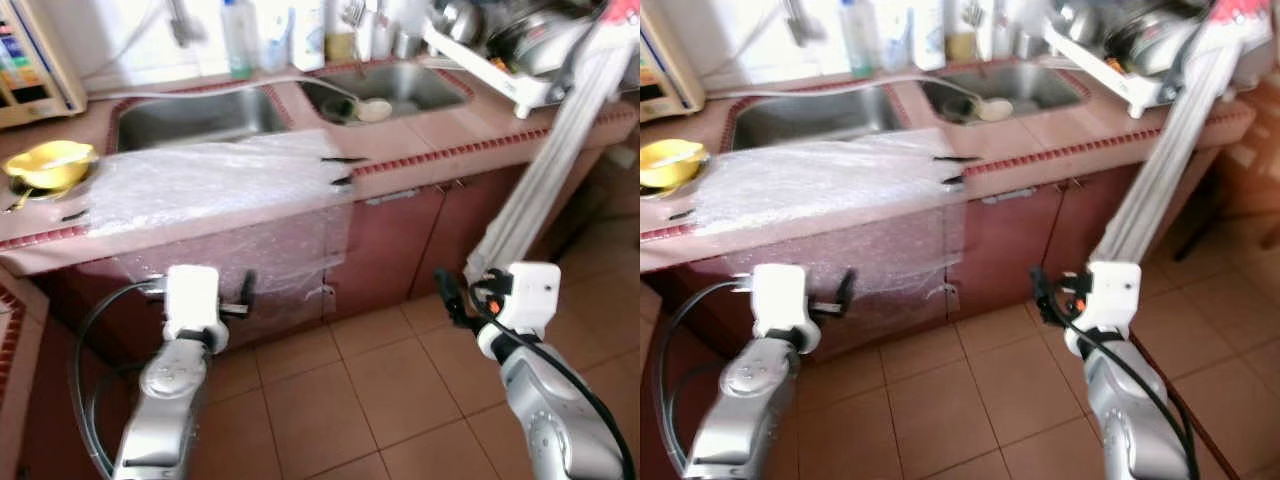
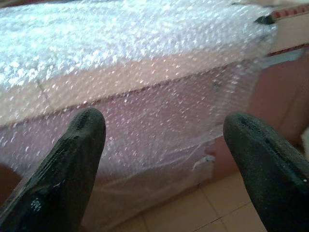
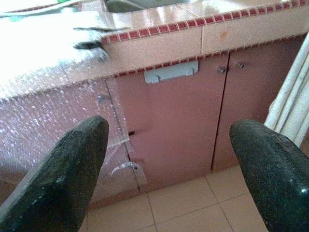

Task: Kitchen organization

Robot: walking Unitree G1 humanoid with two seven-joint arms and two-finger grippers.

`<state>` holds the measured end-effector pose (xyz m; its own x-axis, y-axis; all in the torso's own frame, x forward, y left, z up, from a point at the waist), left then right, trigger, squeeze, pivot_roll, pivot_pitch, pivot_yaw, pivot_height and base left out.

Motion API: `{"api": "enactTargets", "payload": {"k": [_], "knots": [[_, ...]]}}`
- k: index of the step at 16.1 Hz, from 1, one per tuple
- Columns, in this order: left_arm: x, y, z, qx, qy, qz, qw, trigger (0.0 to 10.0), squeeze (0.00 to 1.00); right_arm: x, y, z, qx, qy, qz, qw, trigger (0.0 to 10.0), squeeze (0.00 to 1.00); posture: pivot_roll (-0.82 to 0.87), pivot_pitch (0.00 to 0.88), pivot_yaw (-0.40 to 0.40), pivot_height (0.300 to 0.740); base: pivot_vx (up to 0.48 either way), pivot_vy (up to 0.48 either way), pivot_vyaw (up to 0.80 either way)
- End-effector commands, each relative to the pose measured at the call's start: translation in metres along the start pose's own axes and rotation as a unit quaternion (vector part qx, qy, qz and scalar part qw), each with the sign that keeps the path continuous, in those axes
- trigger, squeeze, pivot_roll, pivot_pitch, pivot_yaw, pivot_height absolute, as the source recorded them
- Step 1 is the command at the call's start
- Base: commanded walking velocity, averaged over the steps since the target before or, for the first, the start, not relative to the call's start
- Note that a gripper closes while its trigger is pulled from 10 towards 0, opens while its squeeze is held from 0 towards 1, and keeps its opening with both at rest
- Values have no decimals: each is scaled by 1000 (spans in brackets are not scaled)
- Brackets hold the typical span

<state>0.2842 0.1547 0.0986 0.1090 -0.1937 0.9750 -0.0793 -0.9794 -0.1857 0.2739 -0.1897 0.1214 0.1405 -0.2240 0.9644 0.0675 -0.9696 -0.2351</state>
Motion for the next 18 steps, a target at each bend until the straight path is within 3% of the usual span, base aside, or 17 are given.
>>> {"api": "enactTargets", "payload": {"k": [1,6,10,14,18], "knots": [[3,-10,1,22,9,6,1000,10000,0,2,-6,4,12,0,2,1000,10000,0,-115,53,-22,740,0,0,0],[9,-5,5,3,29,20,999,10000,0,4,-9,8,21,-9,-16,1000,10000,0,-117,47,-69,740,0,0,0],[13,-5,7,-1,35,19,999,10000,0,2,-17,15,34,-3,-19,999,10000,0,-106,42,-9,740,0,0,0],[13,-6,13,-9,31,20,999,10000,0,0,-32,24,46,12,-13,999,10000,0,-96,37,36,740,0,-422,122],[13,-7,15,-8,28,18,999,10000,0,-3,-33,23,47,12,-11,999,10000,0,-99,39,39,740,0,-472,533]]}}
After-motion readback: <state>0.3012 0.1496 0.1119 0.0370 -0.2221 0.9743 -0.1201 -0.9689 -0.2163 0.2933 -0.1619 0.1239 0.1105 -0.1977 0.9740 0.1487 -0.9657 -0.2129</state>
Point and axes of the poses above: a point about 5 cm out from each wrist's last joint towards the gripper, its own z axis pointing out of the wrist towards the gripper, its own x axis along the axis of the wrist's last joint, y = z × x, the point moved 1 cm from there along z, pointing out of the wrist towards the gripper, and after that the axes turned 7 degrees about z, right-handed, at the moved point
